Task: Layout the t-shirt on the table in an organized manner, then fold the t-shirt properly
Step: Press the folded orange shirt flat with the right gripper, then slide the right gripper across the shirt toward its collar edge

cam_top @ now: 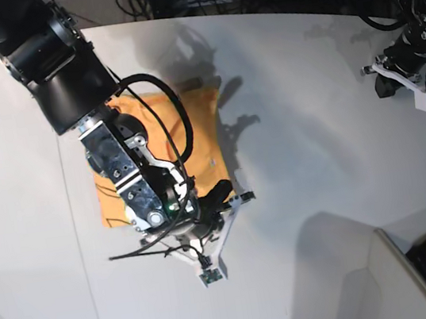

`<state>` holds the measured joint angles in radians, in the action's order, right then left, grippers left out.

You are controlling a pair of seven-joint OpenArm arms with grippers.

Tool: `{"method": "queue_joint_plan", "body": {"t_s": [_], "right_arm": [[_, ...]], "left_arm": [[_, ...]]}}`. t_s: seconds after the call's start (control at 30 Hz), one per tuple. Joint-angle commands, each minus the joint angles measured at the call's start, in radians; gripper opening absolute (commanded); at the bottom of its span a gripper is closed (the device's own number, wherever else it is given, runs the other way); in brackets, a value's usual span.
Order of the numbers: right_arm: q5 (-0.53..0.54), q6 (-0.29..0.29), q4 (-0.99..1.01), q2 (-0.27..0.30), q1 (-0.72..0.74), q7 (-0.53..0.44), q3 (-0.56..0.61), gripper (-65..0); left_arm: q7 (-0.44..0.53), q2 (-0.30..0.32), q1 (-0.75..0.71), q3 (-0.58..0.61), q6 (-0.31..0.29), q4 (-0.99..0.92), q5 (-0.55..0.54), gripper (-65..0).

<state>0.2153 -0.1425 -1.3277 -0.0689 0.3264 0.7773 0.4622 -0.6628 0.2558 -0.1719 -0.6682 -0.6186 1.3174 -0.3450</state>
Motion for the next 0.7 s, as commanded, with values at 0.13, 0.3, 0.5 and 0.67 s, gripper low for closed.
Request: {"method": "queue_joint_plan", "body": {"t_s": [0.13,0.3,0.5,0.67], "right_arm": [[0.006,-0.004,-0.143,0.033,-0.137,0.067,0.005,-65.0],[0.006,-0.004,-0.303,0.08,-0.273,0.107,0.005,-65.0],[0.006,-0.004,-0.28,0.085,-0.384,0.107,0.007,-65.0],[0.008,-0.003,-0.197,0.079,-0.398,0.04,0.093,-65.0]], "left_arm": [[0.016,0.018,0.004,-0.006,-0.005,0.018,-0.01,-65.0],[0.016,0.018,0.005,0.003,-0.005,0.02,-0.007,-65.0],[0.016,0.018,0.024,0.003,-0.005,0.02,-0.007,-65.0],[0.015,0.018,0.027,0.003,-0.005,0.02,-0.007,-65.0]]}}
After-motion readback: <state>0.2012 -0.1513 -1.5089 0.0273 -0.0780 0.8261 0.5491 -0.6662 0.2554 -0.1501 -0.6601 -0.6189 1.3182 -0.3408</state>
